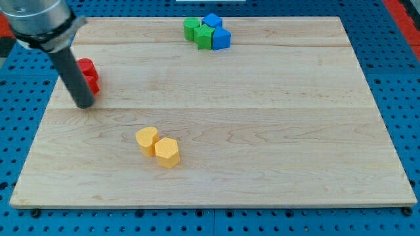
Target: Push the yellow hexagon along with yellow heart slightly left
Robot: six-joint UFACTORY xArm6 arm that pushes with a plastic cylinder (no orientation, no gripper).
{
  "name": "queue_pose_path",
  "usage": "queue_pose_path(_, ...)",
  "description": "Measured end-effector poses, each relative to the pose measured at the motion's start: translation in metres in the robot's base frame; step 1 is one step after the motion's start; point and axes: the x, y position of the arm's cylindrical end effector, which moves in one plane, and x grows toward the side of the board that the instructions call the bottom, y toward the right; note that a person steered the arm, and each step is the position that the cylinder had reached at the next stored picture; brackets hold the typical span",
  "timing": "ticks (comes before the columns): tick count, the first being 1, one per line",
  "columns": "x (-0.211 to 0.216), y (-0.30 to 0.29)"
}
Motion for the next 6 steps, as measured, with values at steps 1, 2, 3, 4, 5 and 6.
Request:
queue_pose_path(1,0.001,0.051)
queue_pose_path(2,0.026,0.146)
queue_pose_path(3,0.059,0.219)
queue_pose_path(4,0.111,0.224)
queue_pose_path(5,0.127,0.184)
queue_pose_path(6,0.125,0.139)
